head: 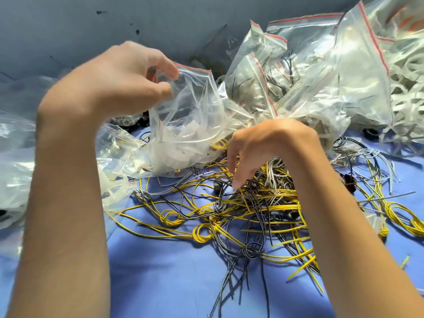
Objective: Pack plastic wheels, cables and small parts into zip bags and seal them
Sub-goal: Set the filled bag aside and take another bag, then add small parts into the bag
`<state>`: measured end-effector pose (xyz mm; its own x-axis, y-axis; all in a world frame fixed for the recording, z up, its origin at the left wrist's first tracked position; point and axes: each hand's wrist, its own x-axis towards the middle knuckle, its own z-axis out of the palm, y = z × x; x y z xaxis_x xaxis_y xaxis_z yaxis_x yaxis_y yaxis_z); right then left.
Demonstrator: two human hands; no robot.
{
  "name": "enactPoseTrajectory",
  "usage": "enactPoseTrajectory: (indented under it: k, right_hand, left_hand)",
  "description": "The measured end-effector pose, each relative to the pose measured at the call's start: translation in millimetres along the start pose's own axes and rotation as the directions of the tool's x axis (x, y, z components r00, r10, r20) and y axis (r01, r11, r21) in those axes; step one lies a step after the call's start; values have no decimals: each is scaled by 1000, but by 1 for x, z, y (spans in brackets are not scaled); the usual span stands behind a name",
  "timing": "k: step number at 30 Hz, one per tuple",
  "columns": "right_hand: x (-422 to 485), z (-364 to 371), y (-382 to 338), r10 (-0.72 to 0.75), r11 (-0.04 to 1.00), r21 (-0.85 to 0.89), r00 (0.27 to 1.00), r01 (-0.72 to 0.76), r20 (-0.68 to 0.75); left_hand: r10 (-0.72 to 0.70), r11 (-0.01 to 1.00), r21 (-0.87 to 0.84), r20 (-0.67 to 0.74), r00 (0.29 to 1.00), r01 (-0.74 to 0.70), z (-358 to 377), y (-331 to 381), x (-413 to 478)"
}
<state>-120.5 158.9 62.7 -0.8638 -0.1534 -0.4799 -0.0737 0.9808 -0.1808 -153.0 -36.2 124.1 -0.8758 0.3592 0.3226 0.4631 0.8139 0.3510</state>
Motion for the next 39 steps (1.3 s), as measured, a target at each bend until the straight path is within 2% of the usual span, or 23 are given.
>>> enactPoseTrajectory:
  k: [4, 8, 11, 15, 20, 22, 25, 28, 32, 35, 37, 39]
  right_hand:
    - [7, 6, 6, -4, 999, -50, 1000, 3, -11]
    - [1, -1, 7, -78, 997, 10, 992, 80, -101]
    - [-6, -8, 7, -145, 984, 70, 962, 165, -231]
    - [-20, -18, 8, -224, 936, 176, 903, 304, -367]
    - [-35, -27, 9, -243, 852, 303, 835, 427, -494]
    - [-38, -28, 8, -226, 804, 362, 805, 472, -548]
    - [-42, -29, 8, -182, 732, 433, 763, 526, -620]
    - [-48, -32, 11, -162, 667, 477, 736, 572, -657]
    - [-53, -34, 15, -94, 591, 501, 671, 632, -735]
    - [-54, -34, 18, -57, 512, 541, 655, 667, -754]
    - [-53, -35, 22, -36, 529, 551, 665, 646, -746]
    - [-55, -35, 26, -21, 638, 529, 699, 560, -715]
  left_hand:
    - [12, 1000, 1, 28, 1000, -12, 0, 1, 0]
    - [24, 1000, 6, 68, 997, -24, -1, 0, -1]
    - [43, 998, 31, 129, 991, -48, -2, 2, -3]
    - [167, 985, 17, 157, 973, -172, -1, 4, -4]
    - [363, 915, -178, -31, 931, -362, -6, 18, -9]
    - [402, 895, -223, 28, 915, -387, -8, 27, -15]
    - [328, 943, -46, 278, 903, -329, -2, 42, -19]
    - [197, 958, 139, 326, 925, -253, 11, 48, -16]
    - [215, 953, 139, 322, 922, -271, 22, 51, -13]
    - [271, 941, 111, 325, 906, -321, 27, 51, -10]
    - [291, 941, 68, 334, 897, -331, 28, 50, -8]
    - [288, 949, 21, 338, 896, -313, 26, 46, -7]
